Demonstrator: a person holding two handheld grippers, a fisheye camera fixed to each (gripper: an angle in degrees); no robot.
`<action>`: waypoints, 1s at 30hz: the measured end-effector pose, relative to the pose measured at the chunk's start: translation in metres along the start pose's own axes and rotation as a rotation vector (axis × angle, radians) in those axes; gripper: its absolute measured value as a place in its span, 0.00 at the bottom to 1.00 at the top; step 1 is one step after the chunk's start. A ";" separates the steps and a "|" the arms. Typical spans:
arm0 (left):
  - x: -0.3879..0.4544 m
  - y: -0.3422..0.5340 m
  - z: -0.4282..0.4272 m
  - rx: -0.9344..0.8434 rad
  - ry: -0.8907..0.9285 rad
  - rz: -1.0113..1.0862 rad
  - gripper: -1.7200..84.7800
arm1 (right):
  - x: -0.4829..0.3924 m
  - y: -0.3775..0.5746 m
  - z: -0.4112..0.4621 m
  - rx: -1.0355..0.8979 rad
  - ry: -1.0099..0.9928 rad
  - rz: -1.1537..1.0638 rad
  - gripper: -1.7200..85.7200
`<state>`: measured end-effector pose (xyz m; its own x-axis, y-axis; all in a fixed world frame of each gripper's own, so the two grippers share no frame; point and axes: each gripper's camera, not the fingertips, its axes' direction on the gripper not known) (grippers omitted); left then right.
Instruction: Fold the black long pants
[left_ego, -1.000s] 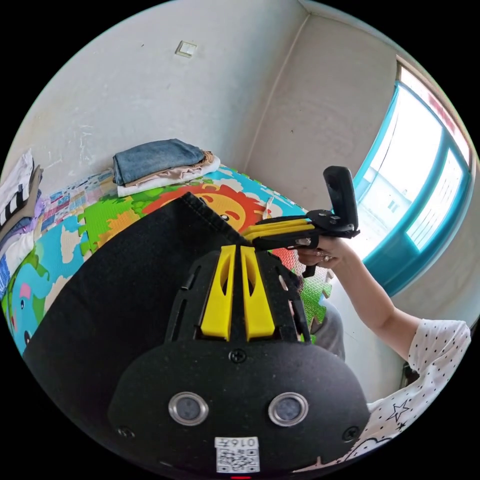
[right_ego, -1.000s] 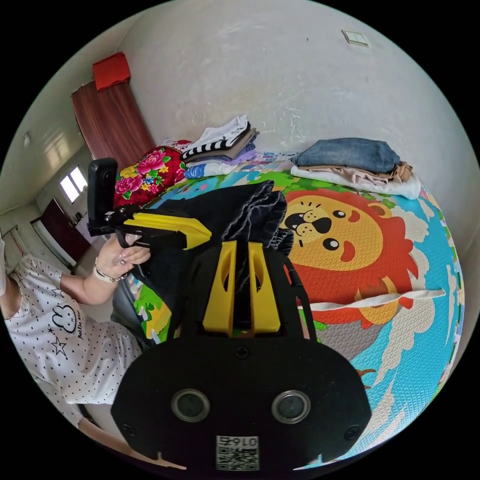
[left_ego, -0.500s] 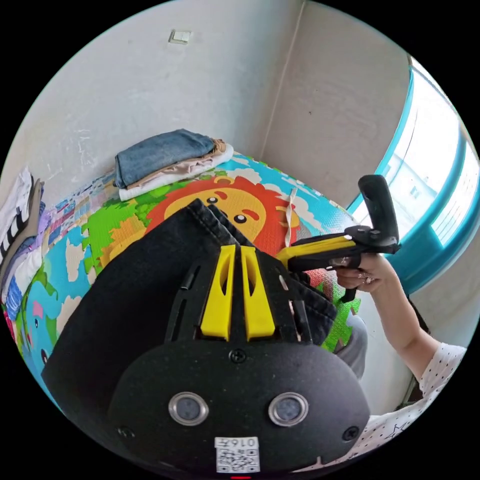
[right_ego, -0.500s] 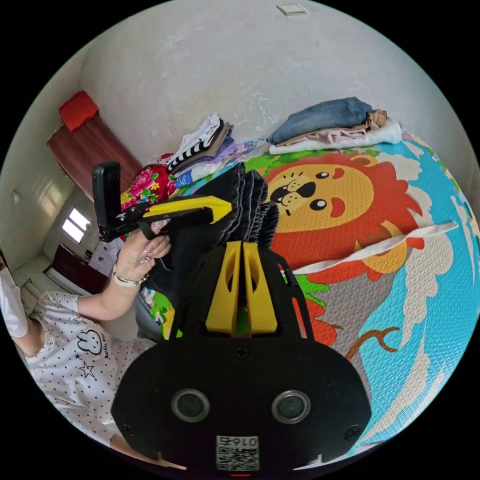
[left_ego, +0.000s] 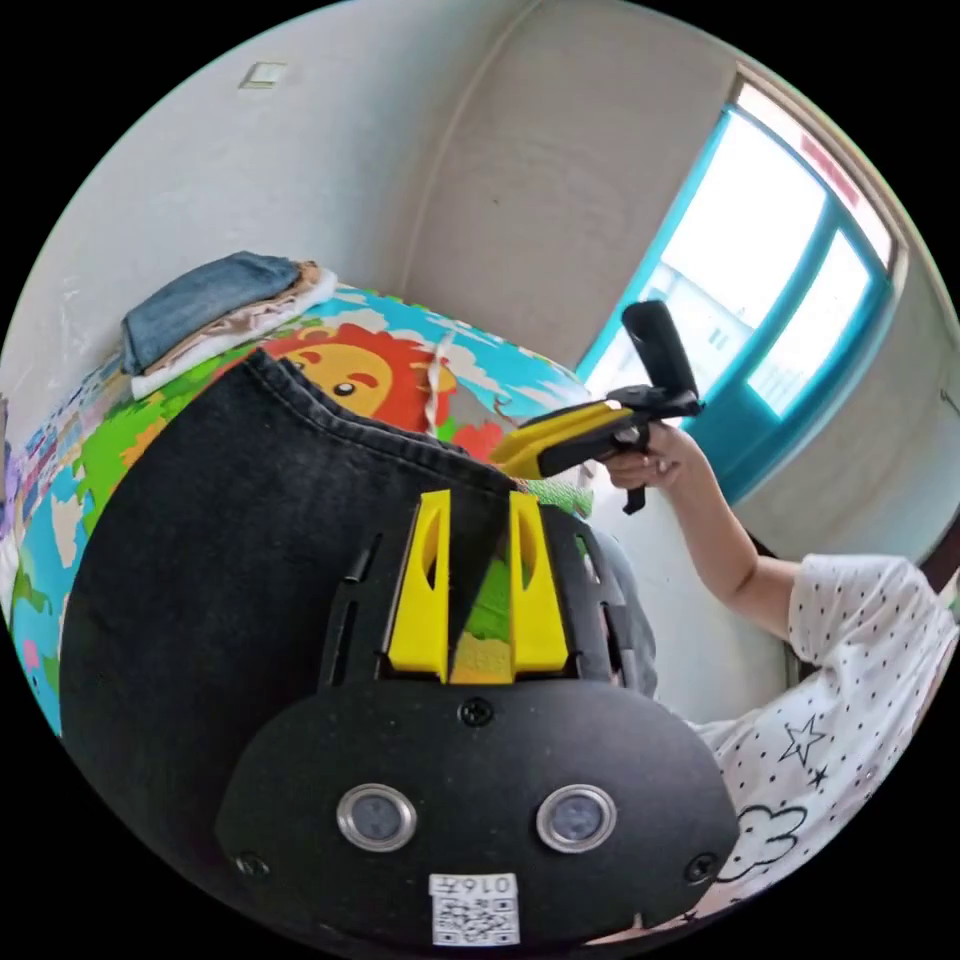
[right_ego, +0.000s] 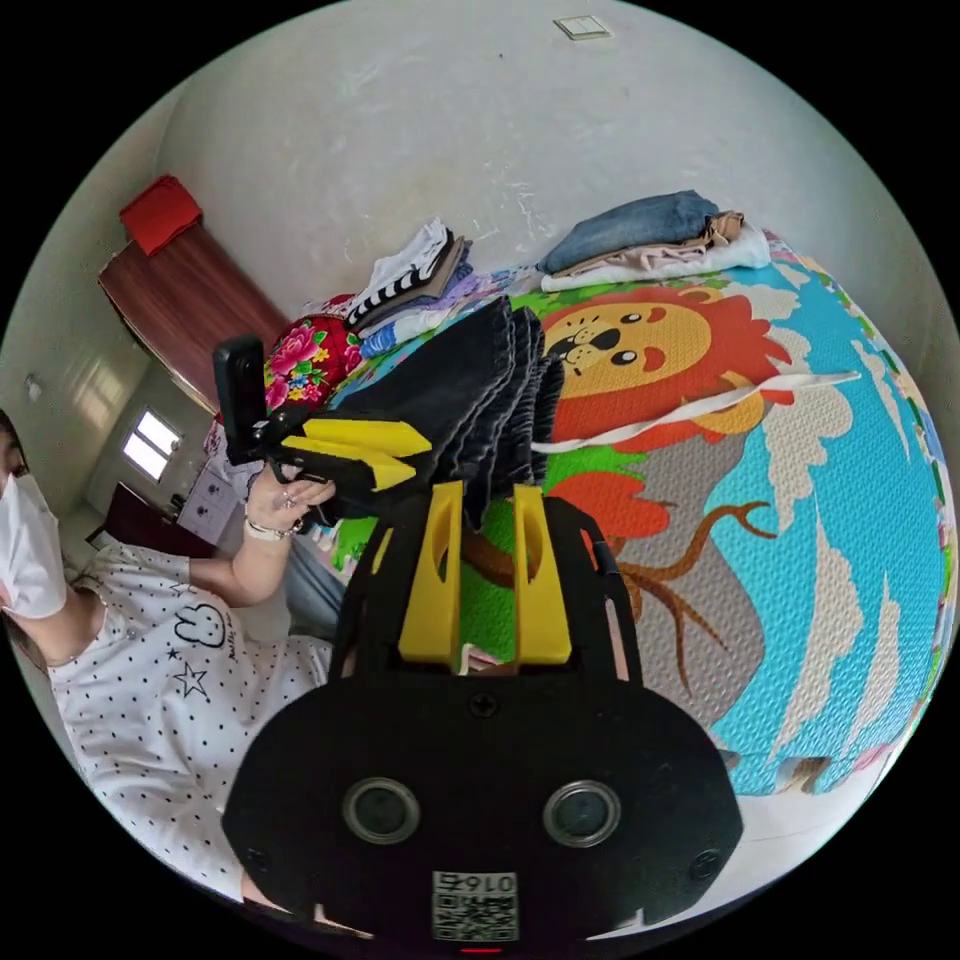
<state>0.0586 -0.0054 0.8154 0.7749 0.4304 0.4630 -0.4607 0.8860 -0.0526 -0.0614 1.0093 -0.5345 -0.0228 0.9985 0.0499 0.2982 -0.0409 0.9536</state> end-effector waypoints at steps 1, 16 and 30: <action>0.015 0.004 0.006 -0.009 -0.019 0.044 0.14 | 0.003 0.006 0.001 -0.014 -0.041 0.006 0.10; 0.082 -0.002 -0.026 0.226 -0.245 0.092 0.02 | -0.006 -0.028 -0.027 0.104 -0.106 -0.073 0.02; 0.138 0.006 0.004 0.102 -0.425 0.180 0.16 | 0.026 -0.023 -0.047 0.103 0.240 0.178 0.14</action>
<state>0.1609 0.0589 0.8830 0.4426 0.4484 0.7766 -0.6283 0.7730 -0.0883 -0.1139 1.0342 -0.5416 -0.1824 0.9385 0.2932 0.4123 -0.1977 0.8894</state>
